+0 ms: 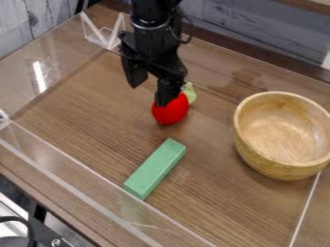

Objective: Move the red object to the right side of the table

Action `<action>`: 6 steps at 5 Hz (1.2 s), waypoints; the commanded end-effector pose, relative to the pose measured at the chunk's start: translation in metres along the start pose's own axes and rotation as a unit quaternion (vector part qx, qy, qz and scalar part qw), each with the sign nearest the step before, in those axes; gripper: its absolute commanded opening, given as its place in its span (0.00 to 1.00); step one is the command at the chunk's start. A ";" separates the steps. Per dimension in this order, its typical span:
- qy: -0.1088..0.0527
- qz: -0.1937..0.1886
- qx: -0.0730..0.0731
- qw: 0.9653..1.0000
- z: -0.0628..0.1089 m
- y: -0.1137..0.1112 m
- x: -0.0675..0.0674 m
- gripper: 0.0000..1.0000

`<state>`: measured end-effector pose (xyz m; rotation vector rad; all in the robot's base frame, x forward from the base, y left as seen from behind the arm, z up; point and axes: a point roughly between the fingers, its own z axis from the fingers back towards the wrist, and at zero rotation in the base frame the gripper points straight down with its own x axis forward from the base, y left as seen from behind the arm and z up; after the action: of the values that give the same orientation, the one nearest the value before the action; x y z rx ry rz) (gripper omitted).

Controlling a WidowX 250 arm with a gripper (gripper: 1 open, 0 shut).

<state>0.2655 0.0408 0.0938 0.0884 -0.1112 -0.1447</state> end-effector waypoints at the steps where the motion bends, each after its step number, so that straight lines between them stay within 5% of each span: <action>1: -0.037 0.019 0.016 0.999 0.009 -0.001 0.016 1.00; 4: -0.032 0.033 0.018 0.999 -0.019 -0.005 0.017 1.00; 6: -0.052 0.100 -0.017 0.994 -0.010 0.010 0.033 1.00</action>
<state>0.2928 0.0440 0.0767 0.0312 -0.1755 0.0418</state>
